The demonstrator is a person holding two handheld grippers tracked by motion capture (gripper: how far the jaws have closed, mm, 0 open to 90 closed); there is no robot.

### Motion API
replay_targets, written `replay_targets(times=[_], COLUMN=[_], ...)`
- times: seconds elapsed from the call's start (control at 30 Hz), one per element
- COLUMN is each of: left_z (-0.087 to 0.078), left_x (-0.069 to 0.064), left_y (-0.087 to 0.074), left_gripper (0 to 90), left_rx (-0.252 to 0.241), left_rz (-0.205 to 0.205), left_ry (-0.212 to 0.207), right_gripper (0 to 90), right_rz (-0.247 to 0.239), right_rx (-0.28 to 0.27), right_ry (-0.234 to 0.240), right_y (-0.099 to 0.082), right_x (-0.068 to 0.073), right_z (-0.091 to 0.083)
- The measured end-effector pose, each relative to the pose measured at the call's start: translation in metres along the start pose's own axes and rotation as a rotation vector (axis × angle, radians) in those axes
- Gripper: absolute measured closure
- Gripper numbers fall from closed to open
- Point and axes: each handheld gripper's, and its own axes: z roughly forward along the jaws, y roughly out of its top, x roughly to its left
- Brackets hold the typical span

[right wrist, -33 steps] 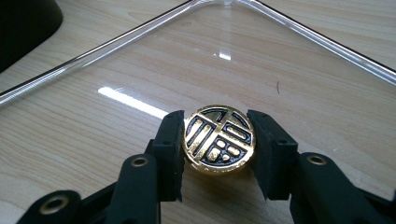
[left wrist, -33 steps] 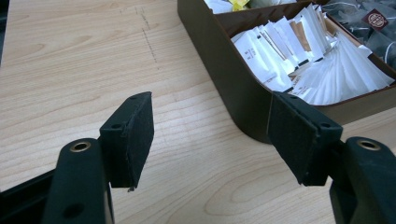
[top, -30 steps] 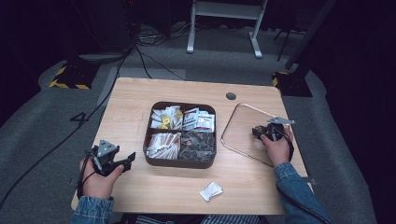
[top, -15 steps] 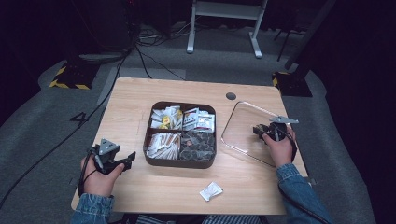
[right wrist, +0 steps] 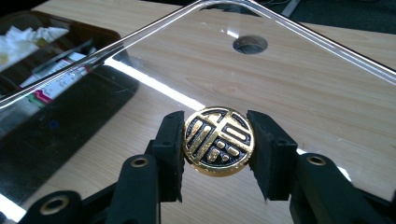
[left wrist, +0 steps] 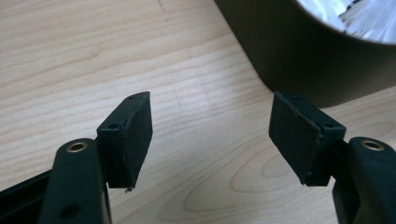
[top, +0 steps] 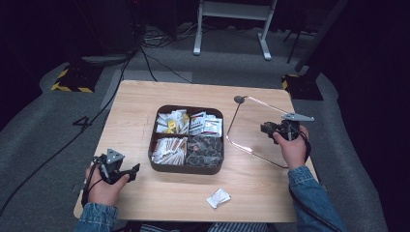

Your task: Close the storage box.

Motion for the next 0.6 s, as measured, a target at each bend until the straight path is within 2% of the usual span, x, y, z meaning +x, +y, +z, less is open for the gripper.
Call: replay_targets(times=[0.13,0.27,0.6], left_z=[0.006,0.011,0.016], left_x=[0.003,0.004,0.01], left_y=[-0.004,-0.006,-0.009], left_gripper=[30.6,30.5,29.4], left_rx=[-0.009,-0.001,0.012], left_rz=[-0.036,-0.042,-0.06], left_ry=[-0.011,-0.005,-0.005], right_gripper=[59.4,59.4,59.4], right_rz=[-0.011,-0.022,-0.065], right_rx=[-0.002,-0.005,0.013], right_ry=[0.035,0.073,0.113], right_y=[0.011,0.022,0.05], right_x=[0.01,0.023,0.058], right_z=[0.002,0.004,0.009])
